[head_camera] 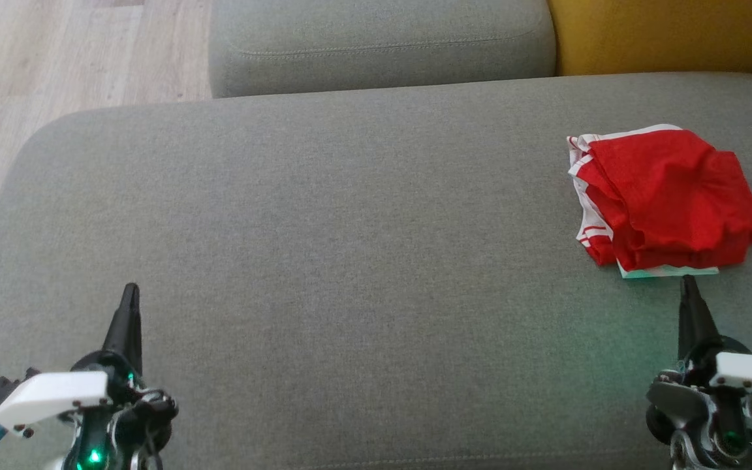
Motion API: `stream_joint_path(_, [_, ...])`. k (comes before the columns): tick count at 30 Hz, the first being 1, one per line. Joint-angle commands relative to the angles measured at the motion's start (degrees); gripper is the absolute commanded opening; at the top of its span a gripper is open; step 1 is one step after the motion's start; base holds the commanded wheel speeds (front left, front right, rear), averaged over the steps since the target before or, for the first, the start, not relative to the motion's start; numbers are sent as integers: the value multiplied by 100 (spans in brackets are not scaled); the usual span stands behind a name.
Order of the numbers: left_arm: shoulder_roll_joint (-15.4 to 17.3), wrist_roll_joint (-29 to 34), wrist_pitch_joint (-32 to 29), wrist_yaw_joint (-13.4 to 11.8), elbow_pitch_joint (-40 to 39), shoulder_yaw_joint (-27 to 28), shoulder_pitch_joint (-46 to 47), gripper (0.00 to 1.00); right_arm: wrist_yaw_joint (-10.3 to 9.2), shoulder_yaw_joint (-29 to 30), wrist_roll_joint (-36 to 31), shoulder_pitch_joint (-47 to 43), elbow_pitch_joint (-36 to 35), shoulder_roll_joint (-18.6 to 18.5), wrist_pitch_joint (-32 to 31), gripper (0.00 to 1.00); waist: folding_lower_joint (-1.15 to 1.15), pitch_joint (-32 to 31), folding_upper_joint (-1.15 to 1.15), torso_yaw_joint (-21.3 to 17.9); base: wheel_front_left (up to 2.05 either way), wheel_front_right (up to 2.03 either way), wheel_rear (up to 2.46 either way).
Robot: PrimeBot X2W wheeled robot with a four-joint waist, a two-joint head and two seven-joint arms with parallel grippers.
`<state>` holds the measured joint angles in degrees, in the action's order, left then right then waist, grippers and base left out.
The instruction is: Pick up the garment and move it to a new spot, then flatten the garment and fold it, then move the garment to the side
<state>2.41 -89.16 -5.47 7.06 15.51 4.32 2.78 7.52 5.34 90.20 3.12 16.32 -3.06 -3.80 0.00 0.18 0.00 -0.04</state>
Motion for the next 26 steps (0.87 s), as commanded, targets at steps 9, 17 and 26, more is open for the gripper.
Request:
stream_joint_path(9, [49, -298, -105, 43, -144, 223, 342, 0, -3, -44, 330, 291, -239, -99, -140, 0, 0, 0, 0, 4, 0, 0, 0])
stream_joint_path(17, [49, -297, -105, 43, -145, 224, 342, 0, -3, -26, 315, 293, -238, -86, -154, 0, 0, -1, 0, 4, 0, 0, 0])
stream_joint_path(26, [48, -297, -105, 43, -145, 224, 342, 0, -3, -12, 303, 294, -237, -76, -165, 0, 0, -1, 0, 4, 0, 0, 0])
